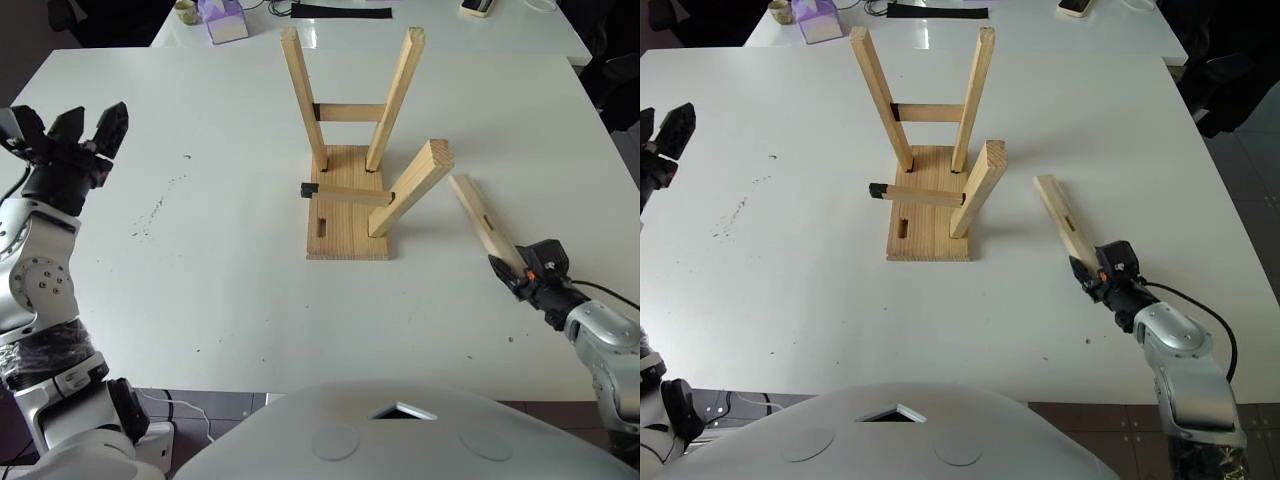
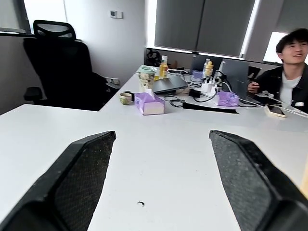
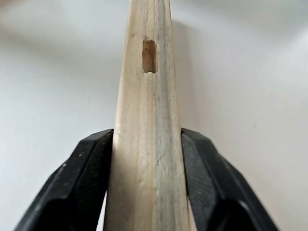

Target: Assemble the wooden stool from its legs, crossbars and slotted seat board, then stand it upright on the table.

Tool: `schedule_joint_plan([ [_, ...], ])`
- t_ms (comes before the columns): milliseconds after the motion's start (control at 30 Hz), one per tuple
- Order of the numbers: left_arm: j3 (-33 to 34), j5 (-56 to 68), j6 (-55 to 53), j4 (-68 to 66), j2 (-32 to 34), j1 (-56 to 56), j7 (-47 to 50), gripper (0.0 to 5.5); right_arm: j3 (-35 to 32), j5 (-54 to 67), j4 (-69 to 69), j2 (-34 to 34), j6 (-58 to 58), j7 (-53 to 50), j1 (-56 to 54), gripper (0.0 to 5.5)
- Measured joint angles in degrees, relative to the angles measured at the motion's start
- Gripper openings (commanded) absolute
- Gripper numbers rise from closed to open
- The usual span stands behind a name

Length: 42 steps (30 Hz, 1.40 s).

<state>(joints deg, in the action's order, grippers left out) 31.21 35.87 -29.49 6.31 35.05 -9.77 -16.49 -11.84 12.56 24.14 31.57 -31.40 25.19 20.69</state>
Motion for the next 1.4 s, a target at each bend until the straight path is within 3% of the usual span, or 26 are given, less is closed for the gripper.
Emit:
schedule_joint_plan([
  [100,-1.37,-0.65,-3.80,-0.13,0.07,-3.77,3.04,3.63,-2.15,2.86,-1.96,0.41,-0.47,1.13,-7.67,2.13],
  [267,-2.19,11.05,-9.35,8.94,-0.86,-9.01,-0.07,3.63,-9.37,11.20,-8.11,4.29,-0.74,4.32,-26.99,2.13],
  [467,-9.43,26.40,-15.52,23.74,-1.71,-10.90,-5.31,3.63,-13.18,33.32,-6.22,7.70,-9.37,13.29,-44.01,2.13],
  [533,-13.13,29.15,-16.33,27.56,-1.86,-10.85,-7.48,3.63,-12.71,40.05,-3.94,8.84,-13.01,16.59,-45.11,2.13],
  [700,-17.87,37.54,-16.91,29.38,-4.04,-12.01,-9.31,2.92,-8.16,49.31,-0.58,12.78,-19.12,24.72,-46.30,2.13],
  [967,-18.53,47.83,-16.60,28.86,-3.96,-14.77,-8.60,2.92,-6.58,59.42,1.00,16.98,-24.75,29.86,-46.25,2.13],
  [1400,-20.00,49.31,-14.73,29.55,-1.74,-15.70,-10.77,2.92,-4.41,61.44,2.72,20.41,-25.47,32.83,-45.28,2.13],
])
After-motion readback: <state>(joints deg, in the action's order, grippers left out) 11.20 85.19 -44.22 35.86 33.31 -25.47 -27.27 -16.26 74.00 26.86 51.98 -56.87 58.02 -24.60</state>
